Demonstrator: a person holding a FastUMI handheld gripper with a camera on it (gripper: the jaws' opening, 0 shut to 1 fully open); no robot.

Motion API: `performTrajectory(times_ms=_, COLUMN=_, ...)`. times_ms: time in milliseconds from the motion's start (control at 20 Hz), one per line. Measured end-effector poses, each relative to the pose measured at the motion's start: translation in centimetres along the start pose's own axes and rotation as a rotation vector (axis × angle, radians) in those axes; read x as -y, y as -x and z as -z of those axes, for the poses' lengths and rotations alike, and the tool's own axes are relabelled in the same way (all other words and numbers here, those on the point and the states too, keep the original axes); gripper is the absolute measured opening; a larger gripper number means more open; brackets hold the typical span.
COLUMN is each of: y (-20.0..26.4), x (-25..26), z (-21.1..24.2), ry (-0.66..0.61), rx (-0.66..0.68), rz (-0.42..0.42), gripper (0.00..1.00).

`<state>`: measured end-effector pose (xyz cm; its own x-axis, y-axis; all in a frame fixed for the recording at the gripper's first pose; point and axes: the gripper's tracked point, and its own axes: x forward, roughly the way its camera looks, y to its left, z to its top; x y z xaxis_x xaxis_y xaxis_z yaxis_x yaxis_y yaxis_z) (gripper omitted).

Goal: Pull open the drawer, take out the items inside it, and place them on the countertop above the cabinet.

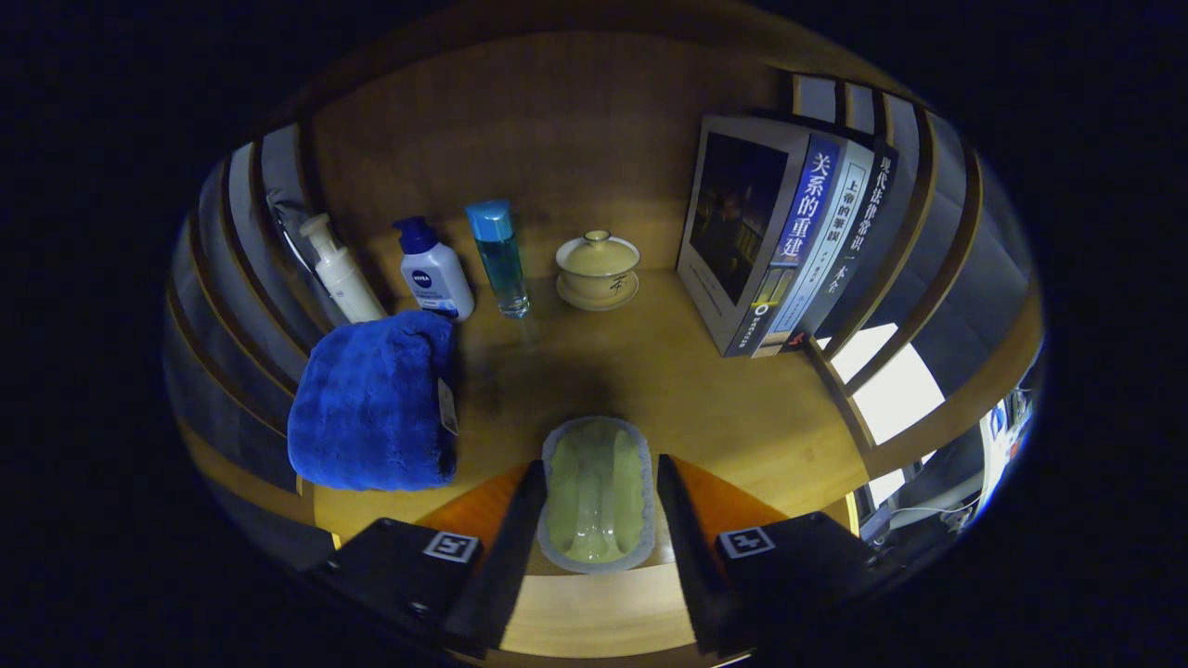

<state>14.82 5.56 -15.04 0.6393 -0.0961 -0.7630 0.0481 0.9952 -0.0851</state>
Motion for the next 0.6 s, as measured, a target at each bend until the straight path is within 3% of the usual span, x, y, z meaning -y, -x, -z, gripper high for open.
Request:
performTrajectory(times_ms=50, y=0.1, x=0.0, z=0.1, ry=0.005, rx=0.008, rz=0.001, gripper=0.88)
performTrajectory(times_ms=250, y=0.5, x=-0.1, z=-0.1, ry=-0.018, rx=0.065, rz=-0.01, gripper=0.99)
performTrajectory(times_ms=600, y=2.1, x=0.4, z=0.2, ry=-0.05, rx=0.176, rz=-0.011, gripper=0.99)
